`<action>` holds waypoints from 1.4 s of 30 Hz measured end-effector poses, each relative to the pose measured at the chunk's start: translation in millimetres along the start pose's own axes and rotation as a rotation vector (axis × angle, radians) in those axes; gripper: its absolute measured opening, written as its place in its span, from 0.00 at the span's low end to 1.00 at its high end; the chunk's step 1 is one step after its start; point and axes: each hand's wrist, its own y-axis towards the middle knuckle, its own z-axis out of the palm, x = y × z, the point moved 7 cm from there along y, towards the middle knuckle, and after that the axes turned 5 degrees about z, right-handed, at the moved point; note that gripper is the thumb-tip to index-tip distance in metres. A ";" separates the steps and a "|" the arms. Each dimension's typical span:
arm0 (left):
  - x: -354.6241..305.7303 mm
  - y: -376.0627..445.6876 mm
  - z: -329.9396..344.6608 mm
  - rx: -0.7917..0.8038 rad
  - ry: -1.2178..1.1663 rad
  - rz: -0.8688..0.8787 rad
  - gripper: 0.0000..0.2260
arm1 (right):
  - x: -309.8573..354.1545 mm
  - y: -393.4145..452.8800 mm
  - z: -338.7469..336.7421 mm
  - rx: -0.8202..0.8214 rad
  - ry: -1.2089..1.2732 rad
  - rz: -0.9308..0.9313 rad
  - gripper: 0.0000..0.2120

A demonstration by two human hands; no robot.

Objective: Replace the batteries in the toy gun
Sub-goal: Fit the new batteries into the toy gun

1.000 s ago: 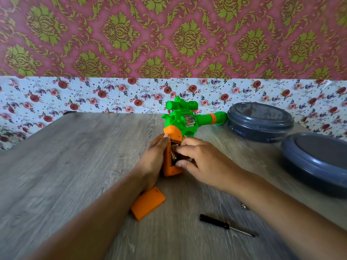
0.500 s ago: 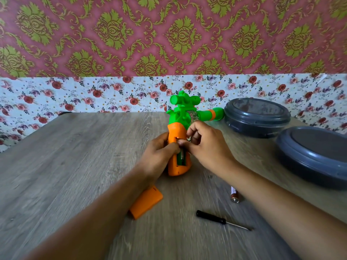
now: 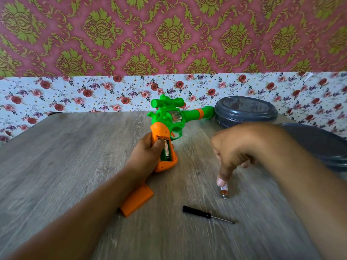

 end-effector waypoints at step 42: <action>-5.4 -4.5 -4.2 -0.060 0.016 0.059 0.12 | 62.8 8.8 -31.3 -0.586 0.625 -0.617 0.05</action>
